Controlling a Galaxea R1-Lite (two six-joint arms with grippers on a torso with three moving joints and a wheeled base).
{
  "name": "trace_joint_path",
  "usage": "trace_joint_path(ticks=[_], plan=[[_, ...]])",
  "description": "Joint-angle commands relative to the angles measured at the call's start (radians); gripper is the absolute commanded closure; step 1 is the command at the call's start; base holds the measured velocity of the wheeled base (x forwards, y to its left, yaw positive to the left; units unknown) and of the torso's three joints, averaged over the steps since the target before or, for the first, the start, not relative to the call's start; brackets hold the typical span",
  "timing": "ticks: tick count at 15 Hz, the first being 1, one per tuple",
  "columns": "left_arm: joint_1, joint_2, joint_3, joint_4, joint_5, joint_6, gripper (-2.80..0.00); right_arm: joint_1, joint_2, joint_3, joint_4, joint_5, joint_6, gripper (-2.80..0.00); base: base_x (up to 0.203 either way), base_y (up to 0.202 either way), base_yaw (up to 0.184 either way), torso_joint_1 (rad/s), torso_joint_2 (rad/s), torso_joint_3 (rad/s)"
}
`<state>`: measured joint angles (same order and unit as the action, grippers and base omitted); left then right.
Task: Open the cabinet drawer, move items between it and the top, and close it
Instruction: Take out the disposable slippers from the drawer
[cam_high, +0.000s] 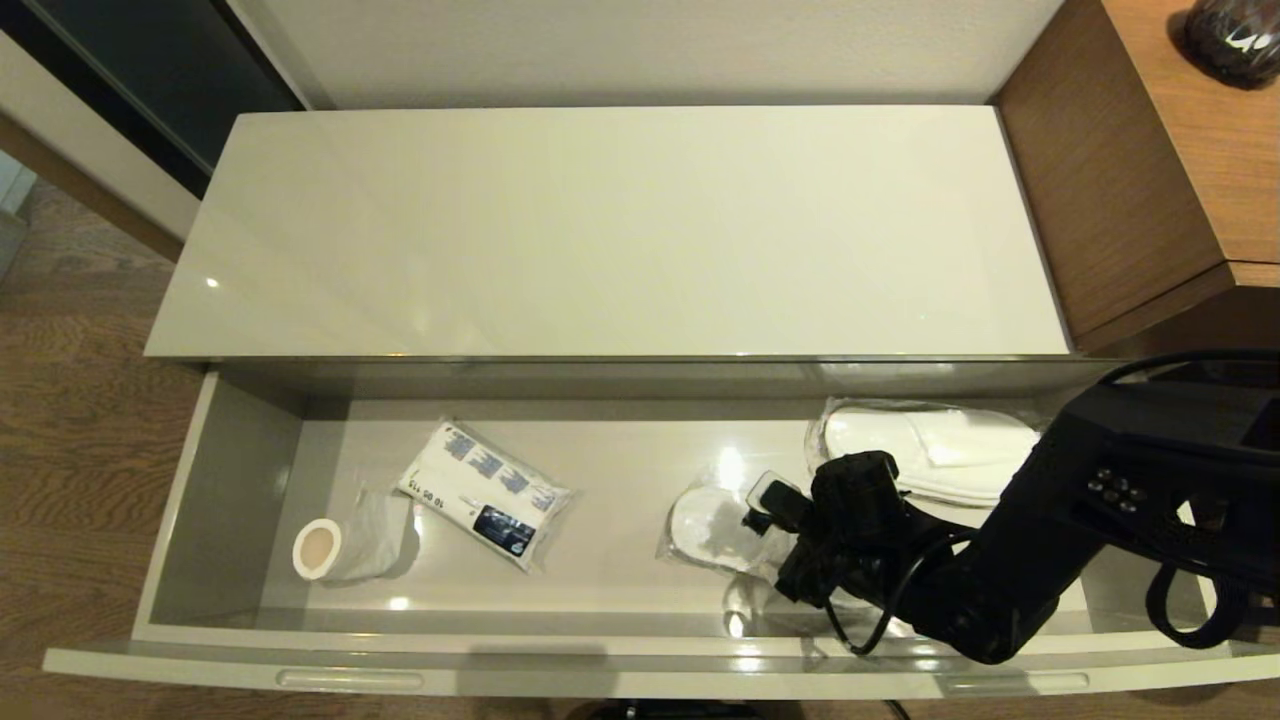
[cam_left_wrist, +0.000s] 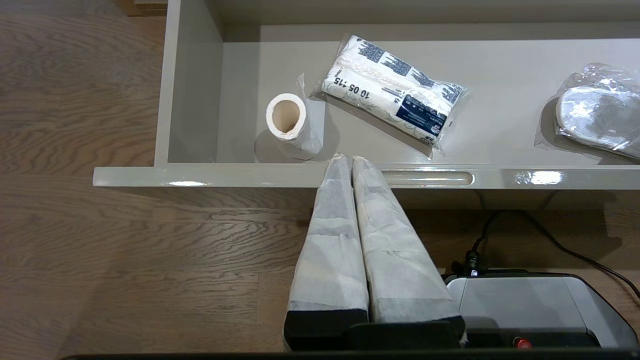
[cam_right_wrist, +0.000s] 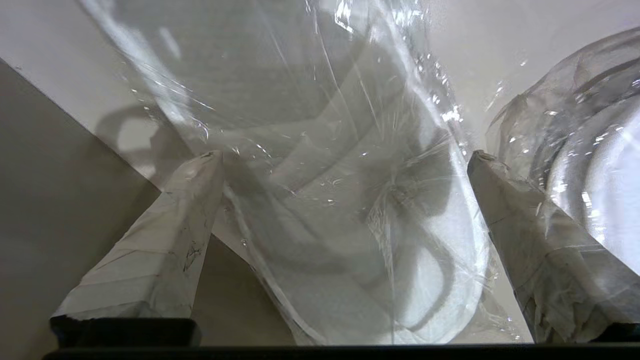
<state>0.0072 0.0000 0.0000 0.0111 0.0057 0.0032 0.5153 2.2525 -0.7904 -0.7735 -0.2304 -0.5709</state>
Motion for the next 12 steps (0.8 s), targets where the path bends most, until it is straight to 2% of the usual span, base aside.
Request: trace_joint_path(ticks=[1,7,9,12], plan=[[0.000,0.002,0.000,0.000,0.000,0.000,0.00,-0.003,0.018,-0.004,-0.007,-0.003,-0.003,-2.80,0.000,0.000,0.000,0.000,0.00,0.000],[0.000,0.002,0.002,0.000,0.000,0.000,0.00,0.004,0.077,0.011,-0.115,-0.042,-0.007,-2.80,0.000,0.000,0.000,0.000,0.00,0.000],[0.000,0.002,0.000,0.000,0.000,0.000,0.00,0.042,0.074,0.023,-0.133,-0.083,-0.007,-2.80,0.000,0.000,0.000,0.000,0.00,0.000],[0.000,0.002,0.000,0.000,0.000,0.000,0.00,0.060,0.085,0.031,-0.170,-0.092,-0.009,-2.80,0.000,0.000,0.000,0.000,0.00,0.000]])
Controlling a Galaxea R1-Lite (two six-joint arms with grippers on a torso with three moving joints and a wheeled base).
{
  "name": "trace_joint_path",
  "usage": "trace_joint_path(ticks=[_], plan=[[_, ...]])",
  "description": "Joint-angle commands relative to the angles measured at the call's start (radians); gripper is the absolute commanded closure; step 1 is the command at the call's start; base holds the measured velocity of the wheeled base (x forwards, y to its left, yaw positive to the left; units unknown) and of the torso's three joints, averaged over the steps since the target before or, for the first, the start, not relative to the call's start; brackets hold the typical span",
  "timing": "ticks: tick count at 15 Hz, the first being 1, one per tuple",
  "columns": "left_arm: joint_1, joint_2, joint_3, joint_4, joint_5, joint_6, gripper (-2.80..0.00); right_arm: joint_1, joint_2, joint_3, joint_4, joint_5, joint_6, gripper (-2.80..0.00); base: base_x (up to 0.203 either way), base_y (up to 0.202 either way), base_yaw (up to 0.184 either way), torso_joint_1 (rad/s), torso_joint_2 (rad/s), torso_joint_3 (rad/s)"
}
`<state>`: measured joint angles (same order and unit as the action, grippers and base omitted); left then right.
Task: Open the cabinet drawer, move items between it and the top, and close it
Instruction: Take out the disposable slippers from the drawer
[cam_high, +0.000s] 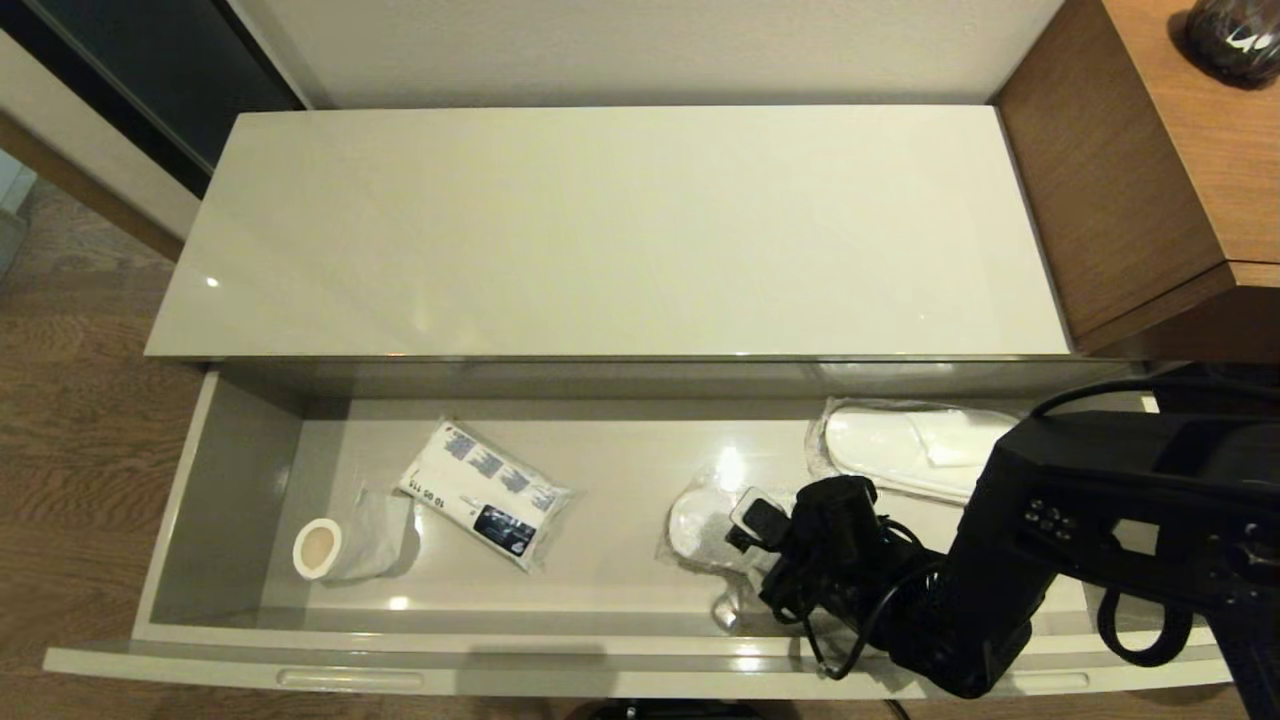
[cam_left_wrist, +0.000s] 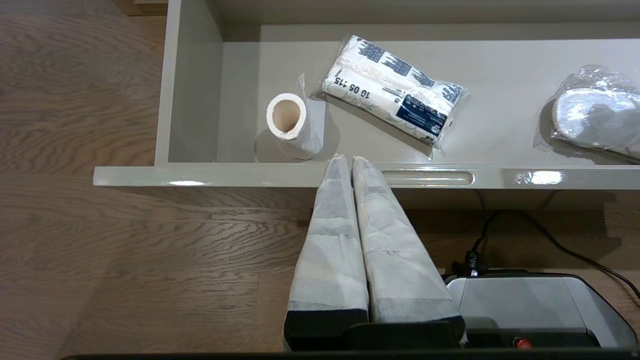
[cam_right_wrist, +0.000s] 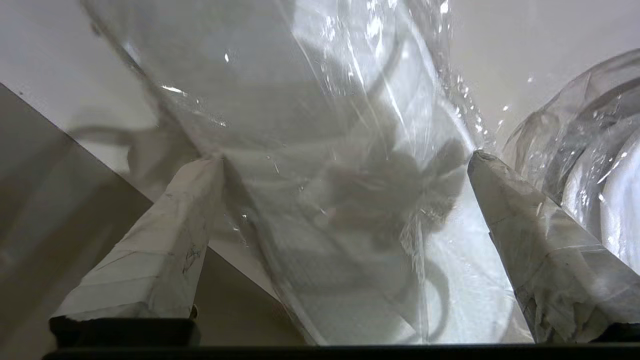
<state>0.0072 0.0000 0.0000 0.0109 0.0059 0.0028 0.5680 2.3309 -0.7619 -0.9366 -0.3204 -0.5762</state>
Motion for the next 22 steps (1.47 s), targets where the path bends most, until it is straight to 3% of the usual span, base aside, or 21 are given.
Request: trace_joint_path(ticks=[1,22], plan=[[0.000,0.002,0.000,0.001,0.000,0.000,0.00,0.005,0.011,-0.004,-0.006,0.000,-0.004,-2.80,0.000,0.000,0.000,0.000,0.00,0.000],[0.000,0.002,0.000,0.000,0.000,0.000,0.00,0.000,0.082,-0.036,-0.005,0.013,-0.005,-2.80,0.000,0.000,0.000,0.000,0.00,0.000]])
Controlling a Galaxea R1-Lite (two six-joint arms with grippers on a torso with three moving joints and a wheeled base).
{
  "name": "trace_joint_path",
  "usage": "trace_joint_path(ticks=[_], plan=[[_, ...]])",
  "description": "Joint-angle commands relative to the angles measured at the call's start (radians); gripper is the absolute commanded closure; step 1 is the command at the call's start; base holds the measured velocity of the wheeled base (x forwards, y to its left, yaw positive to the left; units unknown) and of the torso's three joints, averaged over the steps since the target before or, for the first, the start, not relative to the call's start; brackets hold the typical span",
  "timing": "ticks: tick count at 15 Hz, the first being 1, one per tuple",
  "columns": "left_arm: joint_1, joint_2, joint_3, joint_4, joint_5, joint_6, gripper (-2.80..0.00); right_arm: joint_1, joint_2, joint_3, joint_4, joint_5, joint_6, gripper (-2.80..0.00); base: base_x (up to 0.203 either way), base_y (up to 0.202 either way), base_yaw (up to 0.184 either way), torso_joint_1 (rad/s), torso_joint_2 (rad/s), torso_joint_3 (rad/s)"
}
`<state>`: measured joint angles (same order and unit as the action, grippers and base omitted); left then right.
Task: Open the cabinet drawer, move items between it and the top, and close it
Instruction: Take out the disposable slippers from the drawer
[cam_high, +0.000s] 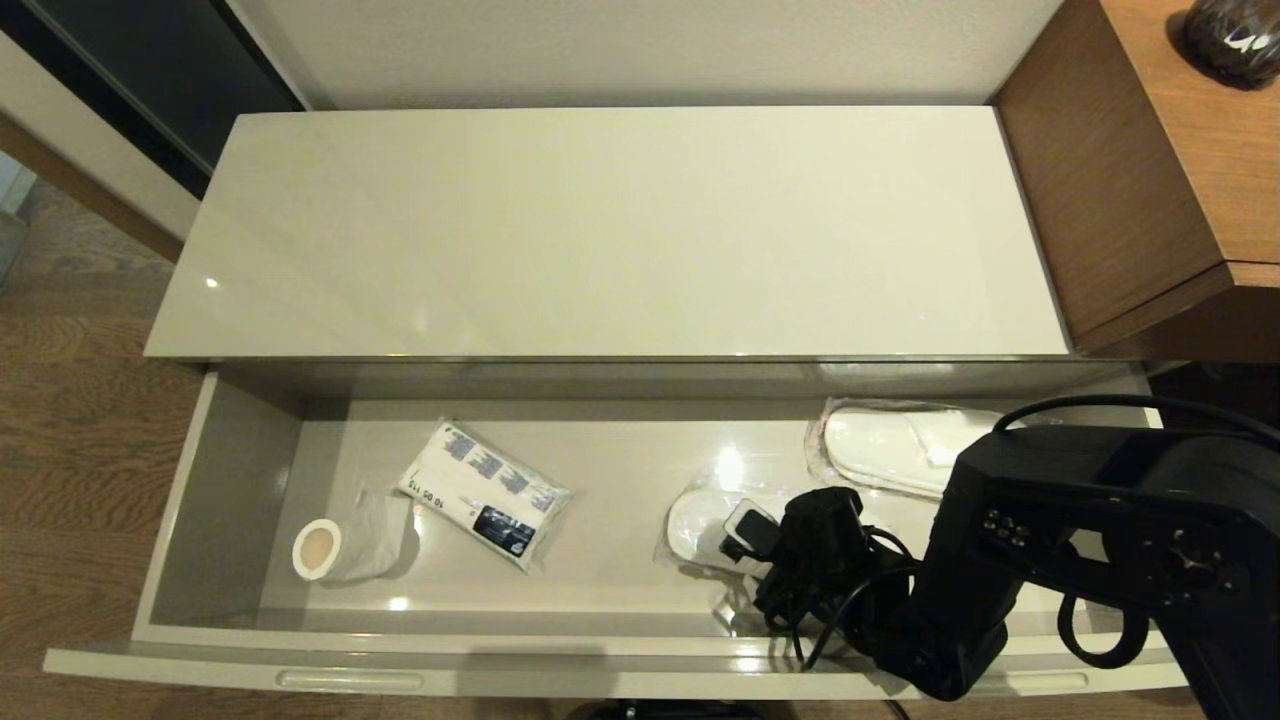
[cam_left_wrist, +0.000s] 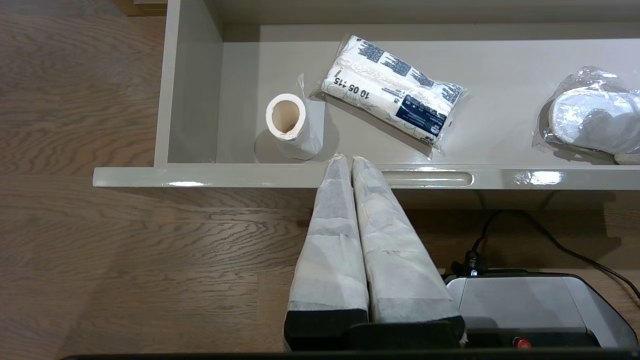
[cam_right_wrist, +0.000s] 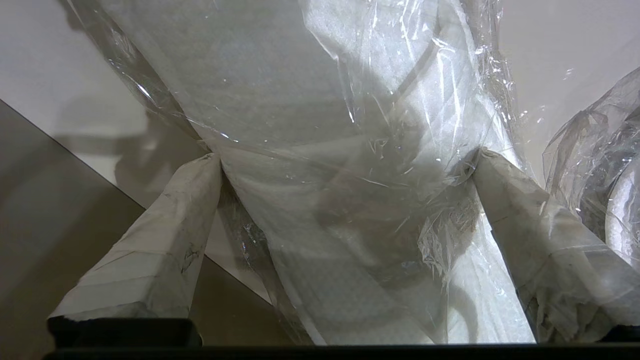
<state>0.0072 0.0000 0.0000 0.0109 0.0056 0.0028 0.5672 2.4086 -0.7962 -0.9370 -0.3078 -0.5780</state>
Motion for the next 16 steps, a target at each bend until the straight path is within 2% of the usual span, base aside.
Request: trace_joint_path(ticks=[1,2,3,6,9,16], plan=[[0.000,0.002,0.000,0.000,0.001,0.000,0.00,0.000,0.003,0.000,-0.006,0.000,-0.002,-2.80,0.000,0.000,0.000,0.000,0.00,0.000],[0.000,0.002,0.000,0.000,0.001,0.000,0.00,0.000,0.003,0.000,-0.006,0.000,-0.002,-2.80,0.000,0.000,0.000,0.000,0.00,0.000],[0.000,0.002,0.000,0.000,0.001,0.000,0.00,0.000,0.000,0.002,-0.008,0.001,0.000,0.00,0.000,0.000,0.000,0.000,0.00,0.000],[0.000,0.002,0.000,0.000,0.001,0.000,0.00,0.001,0.085,0.004,-0.007,0.002,0.000,0.00,0.000,0.000,0.000,0.000,0.00,0.000],[0.000,0.002,0.000,0.000,0.001,0.000,0.00,0.002,-0.023,0.009,-0.005,0.002,0.001,0.00,0.000,0.000,0.000,0.000,0.00,0.000],[0.000,0.002,0.000,0.000,0.001,0.002,0.00,0.001,-0.068,0.034,-0.003,-0.002,0.004,0.00,0.000,0.000,0.000,0.000,0.00,0.000]])
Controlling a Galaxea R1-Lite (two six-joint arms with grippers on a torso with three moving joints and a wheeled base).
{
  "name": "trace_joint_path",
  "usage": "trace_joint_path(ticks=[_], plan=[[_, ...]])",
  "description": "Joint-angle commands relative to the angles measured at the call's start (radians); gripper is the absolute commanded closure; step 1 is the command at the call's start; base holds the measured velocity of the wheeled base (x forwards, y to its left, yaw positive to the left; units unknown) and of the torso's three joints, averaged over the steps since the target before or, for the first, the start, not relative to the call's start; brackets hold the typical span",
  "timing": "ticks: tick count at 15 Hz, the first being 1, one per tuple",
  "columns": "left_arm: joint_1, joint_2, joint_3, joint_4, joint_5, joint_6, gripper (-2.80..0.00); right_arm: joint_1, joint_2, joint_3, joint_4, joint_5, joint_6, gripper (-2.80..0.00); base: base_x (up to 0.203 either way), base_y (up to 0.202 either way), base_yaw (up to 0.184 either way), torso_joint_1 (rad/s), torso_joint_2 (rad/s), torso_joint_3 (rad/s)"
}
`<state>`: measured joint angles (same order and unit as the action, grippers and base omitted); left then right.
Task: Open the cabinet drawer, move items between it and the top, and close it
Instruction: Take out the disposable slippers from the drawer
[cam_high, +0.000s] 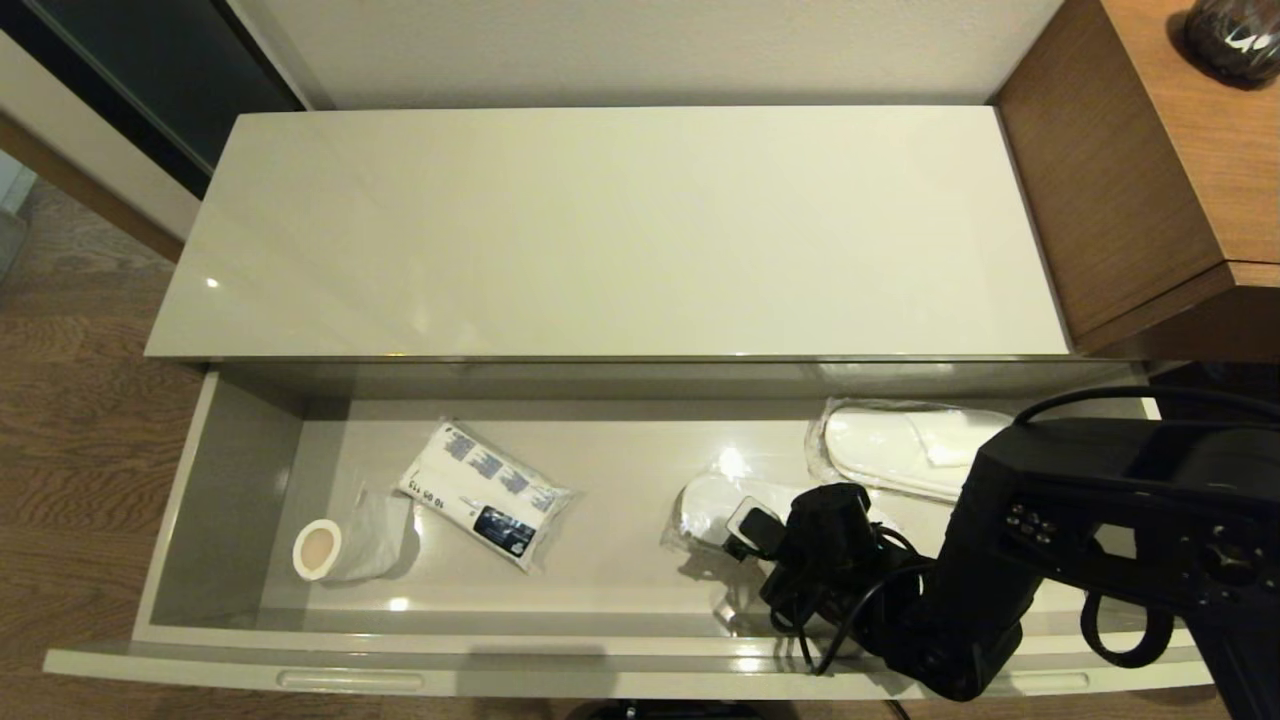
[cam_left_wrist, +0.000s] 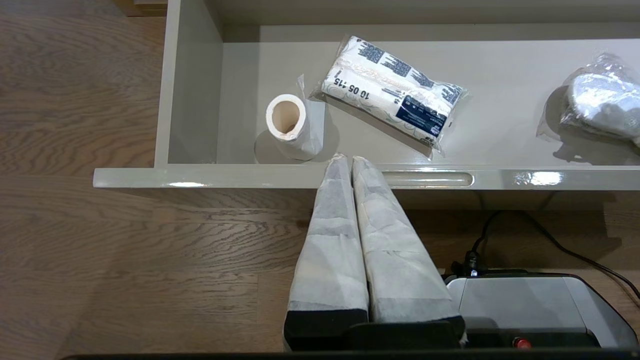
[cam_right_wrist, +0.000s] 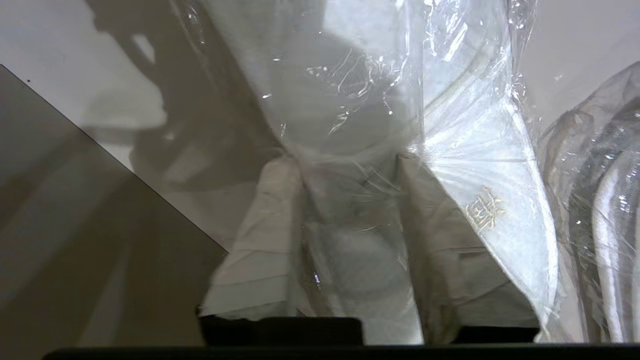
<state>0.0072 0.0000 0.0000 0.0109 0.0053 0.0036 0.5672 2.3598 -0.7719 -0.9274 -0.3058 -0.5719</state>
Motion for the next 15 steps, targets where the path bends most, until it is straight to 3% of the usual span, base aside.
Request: trace_joint_path(ticks=[1,15], plan=[[0.000,0.002,0.000,0.000,0.001,-0.001,0.00,0.001,-0.027,0.017,-0.014,-0.006,-0.001,0.00,0.000,0.000,0.000,0.000,0.00,0.000],[0.000,0.002,0.000,0.000,0.001,-0.001,0.00,0.003,-0.178,0.139,-0.005,-0.017,0.000,0.00,0.000,0.000,0.000,0.000,0.00,0.000]])
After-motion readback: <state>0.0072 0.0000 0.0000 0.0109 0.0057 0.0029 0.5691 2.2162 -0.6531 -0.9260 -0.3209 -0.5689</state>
